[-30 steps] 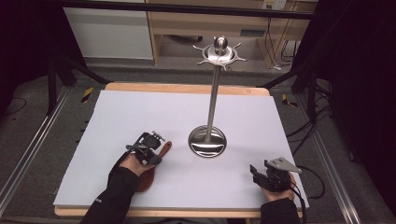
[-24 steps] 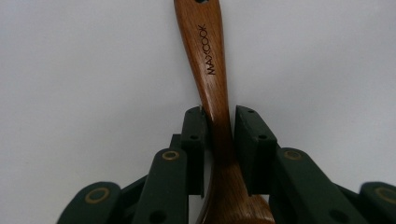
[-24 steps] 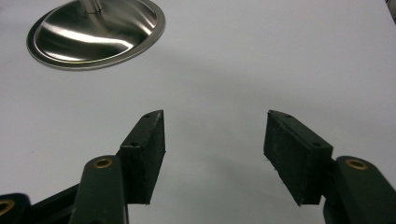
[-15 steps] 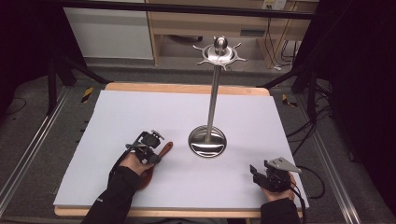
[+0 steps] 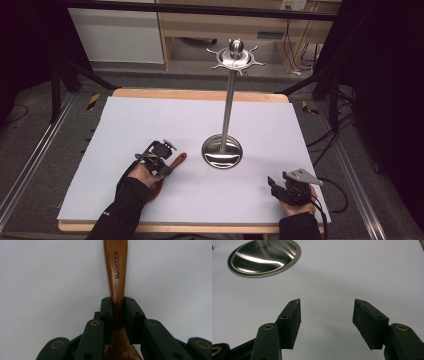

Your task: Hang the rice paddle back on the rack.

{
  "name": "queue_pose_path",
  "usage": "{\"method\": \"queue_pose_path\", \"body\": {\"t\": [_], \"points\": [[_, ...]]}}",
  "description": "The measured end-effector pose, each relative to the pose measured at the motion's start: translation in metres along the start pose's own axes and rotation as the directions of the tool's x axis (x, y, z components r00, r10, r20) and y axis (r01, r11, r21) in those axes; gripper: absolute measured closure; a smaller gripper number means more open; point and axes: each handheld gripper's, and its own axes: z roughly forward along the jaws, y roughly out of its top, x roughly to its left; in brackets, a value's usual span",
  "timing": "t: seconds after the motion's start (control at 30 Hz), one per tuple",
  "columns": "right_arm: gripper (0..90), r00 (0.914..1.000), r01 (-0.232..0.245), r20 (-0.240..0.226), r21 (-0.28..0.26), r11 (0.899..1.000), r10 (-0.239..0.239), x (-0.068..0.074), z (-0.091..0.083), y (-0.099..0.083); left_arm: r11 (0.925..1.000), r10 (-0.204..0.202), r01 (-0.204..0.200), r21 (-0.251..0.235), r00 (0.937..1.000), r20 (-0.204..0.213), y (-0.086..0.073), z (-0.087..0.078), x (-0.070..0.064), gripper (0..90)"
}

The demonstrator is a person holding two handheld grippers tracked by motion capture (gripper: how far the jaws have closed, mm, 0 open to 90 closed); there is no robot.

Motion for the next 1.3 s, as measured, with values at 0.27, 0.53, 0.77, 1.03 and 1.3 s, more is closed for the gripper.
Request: {"method": "queue_pose_path", "body": {"t": [0.27, 0.53, 0.77, 1.03, 1.3], "points": [[39.7, 1.0000, 0.000, -0.007, 0.009, 1.000, 0.000, 0.001, 0.001, 0.000, 0.9999, 0.003, -0.003, -0.011, 1.0000, 0.007, -0.001, 0.000, 0.001, 77.6], [41.4, 0.9999, 0.002, -0.010, 0.006, 1.000, -0.002, 0.000, 0.001, 0.000, 0.9999, 0.017, -0.017, 0.000, 0.9997, 0.016, 0.001, 0.000, 0.003, 78.0], [41.4, 0.9999, 0.001, -0.011, 0.006, 1.000, -0.001, 0.000, 0.000, 0.000, 0.9993, 0.031, -0.031, -0.019, 0.9994, 0.012, -0.001, -0.003, 0.002, 78.1], [41.4, 1.0000, -0.002, -0.009, 0.010, 1.000, 0.002, 0.000, 0.000, 0.000, 0.9968, 0.038, -0.038, -0.071, 0.9992, 0.009, -0.006, -0.013, 0.000, 78.3], [41.5, 1.0000, -0.002, -0.006, 0.009, 1.000, 0.002, 0.000, 0.000, 0.000, 0.9904, 0.036, -0.034, -0.134, 0.9993, 0.009, -0.014, -0.024, 0.000, 78.4]]}}
